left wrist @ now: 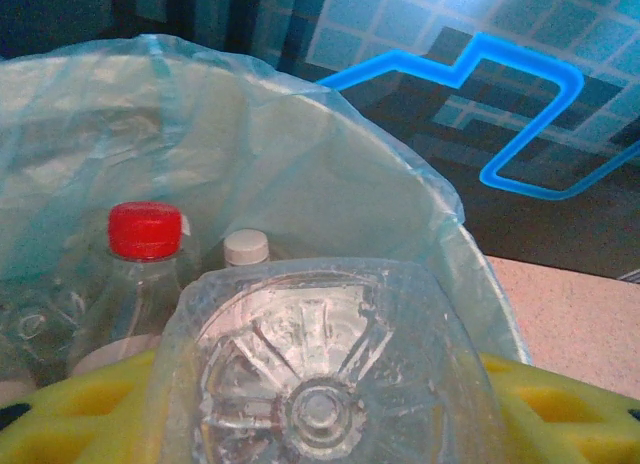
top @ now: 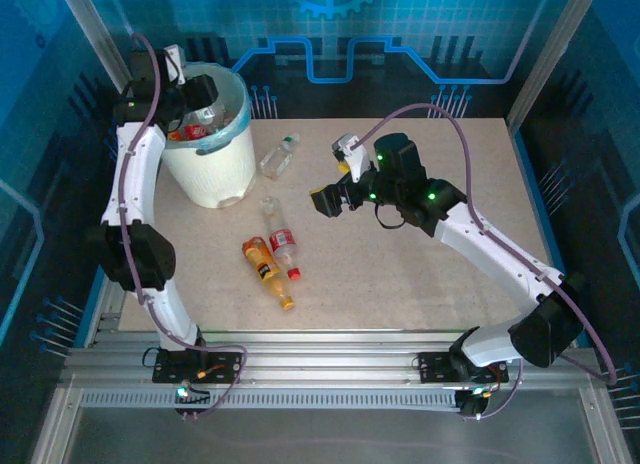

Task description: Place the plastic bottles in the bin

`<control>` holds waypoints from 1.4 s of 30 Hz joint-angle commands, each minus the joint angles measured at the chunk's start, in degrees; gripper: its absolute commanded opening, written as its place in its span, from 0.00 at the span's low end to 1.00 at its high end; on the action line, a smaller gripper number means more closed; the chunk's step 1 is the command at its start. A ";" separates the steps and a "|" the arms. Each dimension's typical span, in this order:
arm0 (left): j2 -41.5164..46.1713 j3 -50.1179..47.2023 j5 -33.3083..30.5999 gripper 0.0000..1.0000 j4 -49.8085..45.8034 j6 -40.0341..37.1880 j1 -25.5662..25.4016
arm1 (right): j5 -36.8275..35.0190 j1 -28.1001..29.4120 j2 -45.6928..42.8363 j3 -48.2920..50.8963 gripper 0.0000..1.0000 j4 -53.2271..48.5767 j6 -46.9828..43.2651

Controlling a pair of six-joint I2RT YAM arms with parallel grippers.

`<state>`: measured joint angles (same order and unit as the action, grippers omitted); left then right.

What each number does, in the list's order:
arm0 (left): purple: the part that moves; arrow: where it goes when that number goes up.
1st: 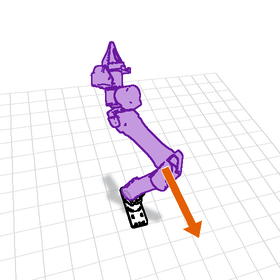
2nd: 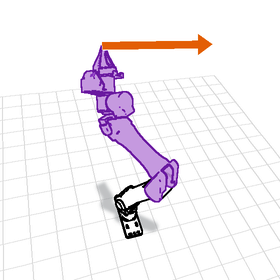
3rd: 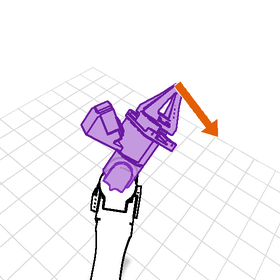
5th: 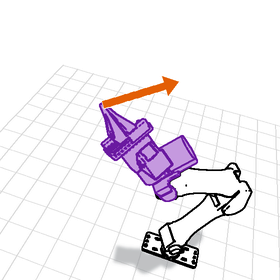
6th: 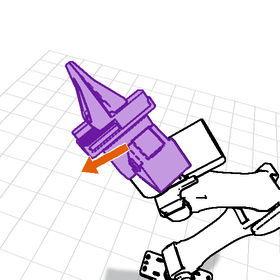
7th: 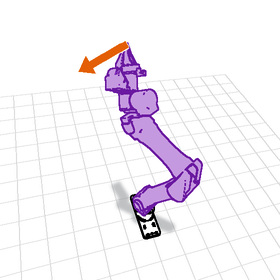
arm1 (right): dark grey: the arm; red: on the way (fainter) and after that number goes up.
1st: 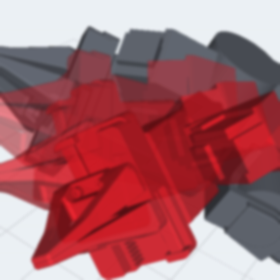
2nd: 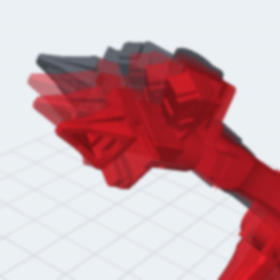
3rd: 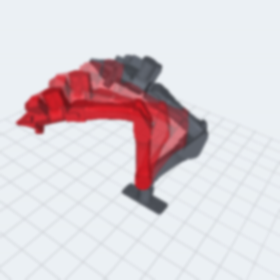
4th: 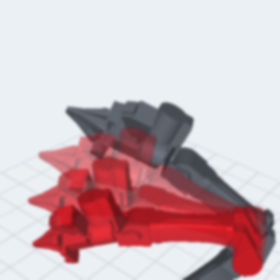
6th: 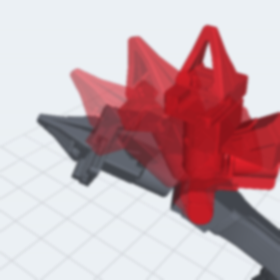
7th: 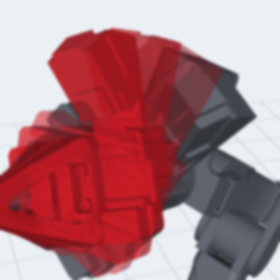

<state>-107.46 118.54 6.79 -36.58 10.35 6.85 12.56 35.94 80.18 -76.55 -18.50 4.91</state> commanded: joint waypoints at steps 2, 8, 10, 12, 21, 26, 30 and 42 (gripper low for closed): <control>-2.02 3.23 1.40 0.72 -3.20 -1.90 -0.95 | 1.26 0.44 0.76 -1.11 0.98 -1.08 0.30; -0.43 2.07 0.03 0.75 -1.60 -1.39 -1.04 | 1.10 0.79 0.95 -1.28 0.97 -1.69 -0.12; -0.43 2.13 0.40 0.74 -1.72 -1.56 -1.03 | 1.10 0.84 1.09 -1.10 0.97 -1.38 -0.06; -0.81 2.13 0.57 0.73 -1.89 -1.63 -1.05 | 1.15 1.06 1.19 -0.88 0.97 -1.10 0.24; -5.77 5.04 1.65 0.59 -5.38 -1.58 -2.34 | 0.95 1.92 1.87 -1.20 0.96 -2.06 -0.34; -11.40 9.89 0.72 0.48 -11.51 -2.98 -3.77 | 1.06 2.11 2.18 -1.41 0.96 -2.72 -0.40; -13.44 9.43 -1.37 0.48 -13.16 -3.35 -3.62 | 0.89 2.29 2.35 -1.49 0.96 -3.36 -0.10; -5.25 11.63 1.34 0.59 -8.83 0.91 -3.42 | -1.56 3.01 5.66 -4.79 0.96 -5.78 1.68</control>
<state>-118.52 127.90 6.42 -45.21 9.50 3.57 12.19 38.20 84.31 -78.48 -22.68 5.30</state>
